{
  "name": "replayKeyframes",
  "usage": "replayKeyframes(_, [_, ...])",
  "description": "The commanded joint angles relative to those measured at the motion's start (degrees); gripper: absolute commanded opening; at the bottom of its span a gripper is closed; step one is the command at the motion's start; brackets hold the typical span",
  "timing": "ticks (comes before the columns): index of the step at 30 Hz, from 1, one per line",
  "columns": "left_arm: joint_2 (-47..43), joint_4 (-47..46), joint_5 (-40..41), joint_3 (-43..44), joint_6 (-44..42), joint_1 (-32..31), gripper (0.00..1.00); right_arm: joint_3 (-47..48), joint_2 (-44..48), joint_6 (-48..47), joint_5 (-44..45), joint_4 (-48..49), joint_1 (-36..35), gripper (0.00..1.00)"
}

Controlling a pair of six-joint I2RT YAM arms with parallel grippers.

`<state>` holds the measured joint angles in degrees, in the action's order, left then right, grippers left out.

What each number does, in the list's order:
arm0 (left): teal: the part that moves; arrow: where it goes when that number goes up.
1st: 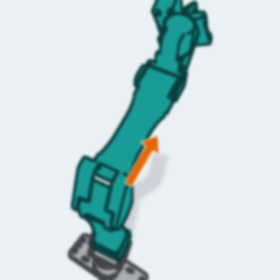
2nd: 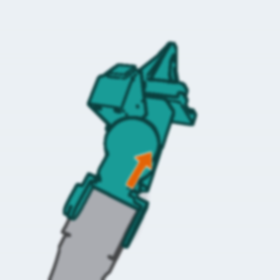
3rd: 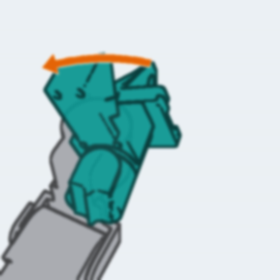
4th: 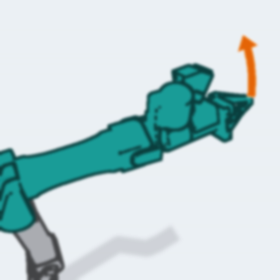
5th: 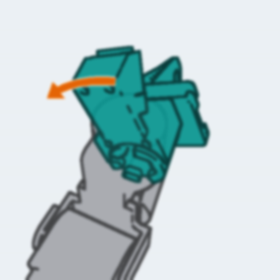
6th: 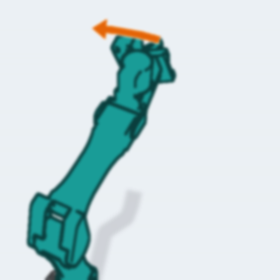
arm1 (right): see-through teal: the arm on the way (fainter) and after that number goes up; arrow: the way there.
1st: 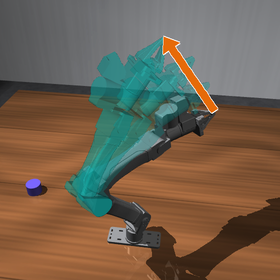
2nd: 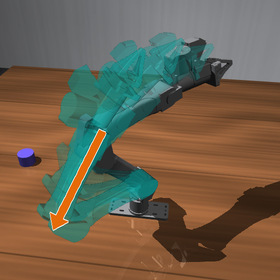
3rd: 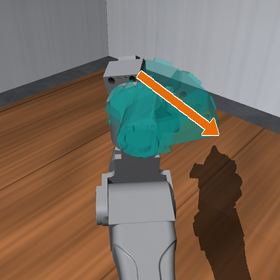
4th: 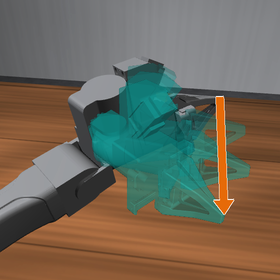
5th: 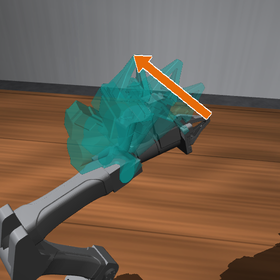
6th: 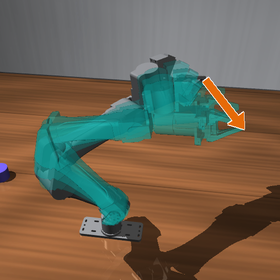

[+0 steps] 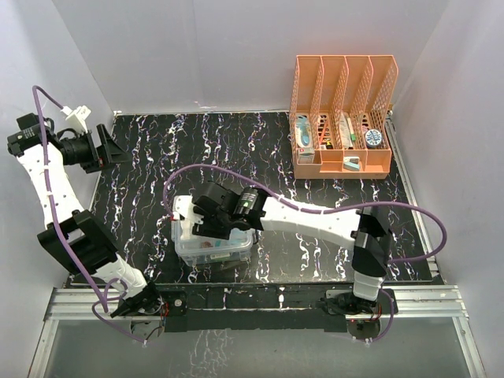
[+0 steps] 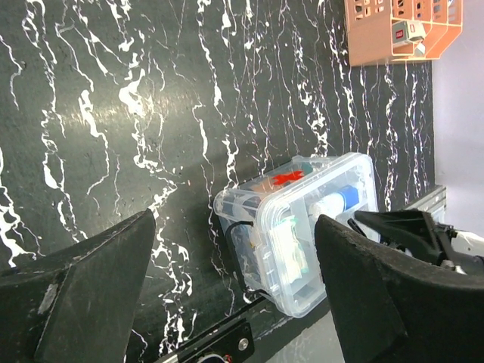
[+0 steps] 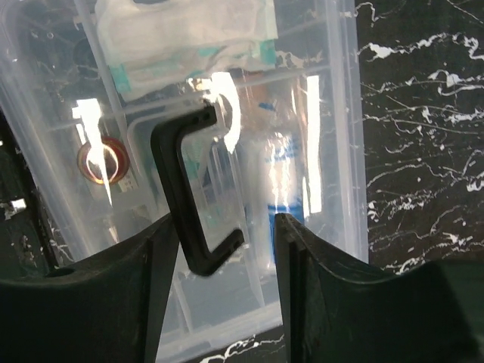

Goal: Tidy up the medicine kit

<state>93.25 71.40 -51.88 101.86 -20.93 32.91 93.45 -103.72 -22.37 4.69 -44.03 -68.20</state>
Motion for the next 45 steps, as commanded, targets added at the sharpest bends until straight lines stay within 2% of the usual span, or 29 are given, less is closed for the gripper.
replayKeyframes(1, [-3.88,3.09,-1.13,-1.99,-3.95,0.21,0.85,-0.54,8.89,2.80,2.03,4.39,0.00,0.52])
replayKeyframes(5, [-5.57,4.57,-0.97,-3.39,-6.23,-0.43,0.86,-0.87,13.82,4.41,1.74,6.13,0.00,0.57])
replayKeyframes(9, [-7.37,6.38,-0.69,-4.78,-7.89,-3.40,0.84,-3.29,17.79,6.03,1.85,8.25,0.00,0.56])
replayKeyframes(13, [-10.73,5.54,1.64,-8.59,-6.13,-12.61,0.77,-8.40,20.46,9.02,5.60,11.54,0.00,0.50])
replayKeyframes(16, [-13.51,-0.07,5.62,-12.33,-0.76,-21.29,0.69,-13.48,23.27,14.79,10.06,14.89,1.89,0.36])
replayKeyframes(18, [-13.99,-1.96,7.71,-13.36,1.38,-25.98,0.57,-16.37,25.33,19.88,9.23,15.98,5.72,0.27])
replayKeyframes(20, [-13.03,-1.99,8.29,-13.09,2.28,-29.40,0.41,-19.37,28.64,24.50,5.05,16.45,11.07,0.19])
replayKeyframes(23, [-11.38,-2.00,10.97,-12.79,3.82,-34.44,0.14,-25.38,34.32,30.09,3.19,18.91,17.04,0.12])
replayKeyframes(25, [-10.70,-2.47,13.14,-13.75,4.83,-37.97,0.01,-29.19,37.77,32.35,3.21,19.56,19.88,0.08])
replayKeyframes(30, [-10.33,-5.90,19.35,-18.19,8.49,-45.23,0.00,-35.91,40.82,36.05,1.29,18.36,24.09,0.03])
replayKeyframes(37, [-10.84,-10.38,31.78,-23.19,12.47,-56.21,0.00,-44.12,40.89,41.50,-4.86,23.09,24.61,0.01])
replayKeyframes(45, [-10.59,-13.73,42.33,-29.62,11.80,-62.06,0.00,-46.59,40.49,42.19,-6.12,24.52,24.61,0.01])
